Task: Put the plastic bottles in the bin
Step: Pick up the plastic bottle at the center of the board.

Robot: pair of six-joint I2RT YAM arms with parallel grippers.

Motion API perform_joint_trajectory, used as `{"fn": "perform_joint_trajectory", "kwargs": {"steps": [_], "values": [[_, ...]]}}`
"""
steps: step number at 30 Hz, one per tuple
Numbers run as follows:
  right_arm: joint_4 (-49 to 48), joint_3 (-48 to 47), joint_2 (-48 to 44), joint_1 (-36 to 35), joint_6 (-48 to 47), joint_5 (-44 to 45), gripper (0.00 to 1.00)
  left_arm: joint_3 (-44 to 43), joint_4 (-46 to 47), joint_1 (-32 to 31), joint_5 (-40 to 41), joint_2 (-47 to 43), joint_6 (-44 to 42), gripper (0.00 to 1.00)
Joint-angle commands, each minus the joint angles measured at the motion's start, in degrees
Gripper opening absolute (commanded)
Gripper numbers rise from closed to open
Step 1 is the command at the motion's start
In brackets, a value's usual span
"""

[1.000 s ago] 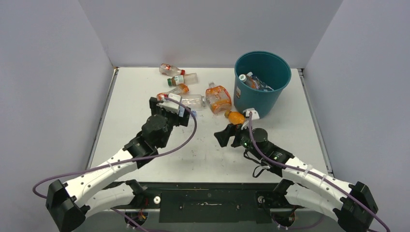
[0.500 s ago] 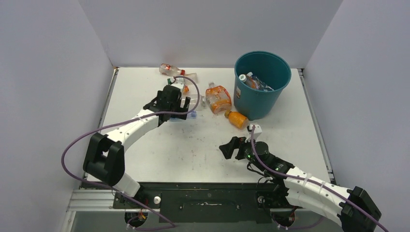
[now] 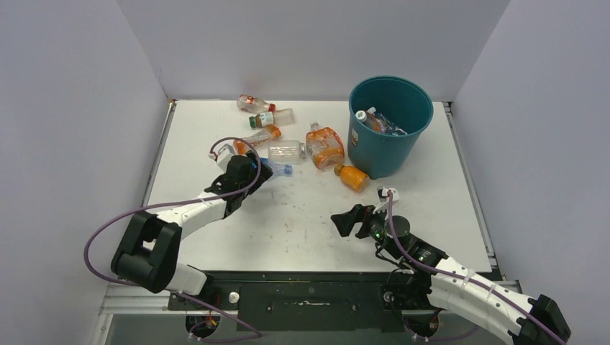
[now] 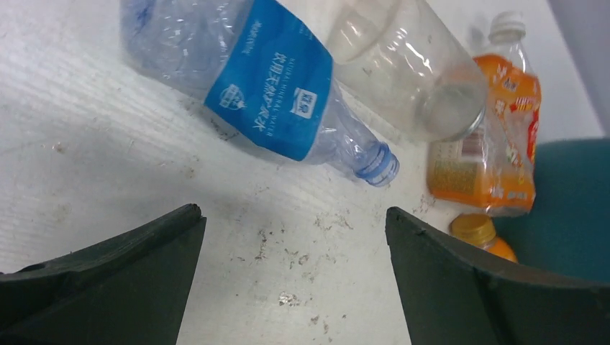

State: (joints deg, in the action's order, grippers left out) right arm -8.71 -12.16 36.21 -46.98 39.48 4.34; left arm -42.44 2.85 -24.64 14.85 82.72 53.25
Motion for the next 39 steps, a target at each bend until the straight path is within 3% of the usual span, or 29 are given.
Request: {"fn": "perform_joint_trajectory", "kwargs": {"steps": [1, 5, 10, 22, 28, 31, 39], "values": [[1.1, -1.9, -0.6, -0.5, -0.9, 1.7, 0.96, 2.9, 15.7, 0.2, 8.5, -2.2, 20.5, 0.96], [1.2, -2.0, -0.7, -0.5, -0.9, 2.5, 0.96, 3.3, 16.9, 0.9, 10.8, 1.2, 24.4, 0.96], [2.0, -2.3, -0.4, -0.5, -0.8, 3.0, 0.96, 6.2, 27.4, 2.4, 10.8, 5.4, 26.8, 0.96], [2.8, -4.8, 1.0, -0.5, -1.2, 3.4, 0.96, 3.2, 26.1, 3.7, 8.1, 12.7, 29.0, 1.0], [3.8, -6.2, 1.4, -0.5, -1.5, 3.2, 0.96, 1.7, 28.5, 4.2, 5.6, 18.3, 29.0, 0.72], [4.9, -6.5, -0.2, -0.5, -1.1, 3.3, 0.96, 1.4, 29.3, 4.5, 5.6, 20.1, 28.9, 0.64], [7.9, -7.8, -2.1, -0.5, -1.9, 3.0, 0.96, 4.1, 32.4, 4.6, 5.7, 19.2, 27.9, 0.28]]}}
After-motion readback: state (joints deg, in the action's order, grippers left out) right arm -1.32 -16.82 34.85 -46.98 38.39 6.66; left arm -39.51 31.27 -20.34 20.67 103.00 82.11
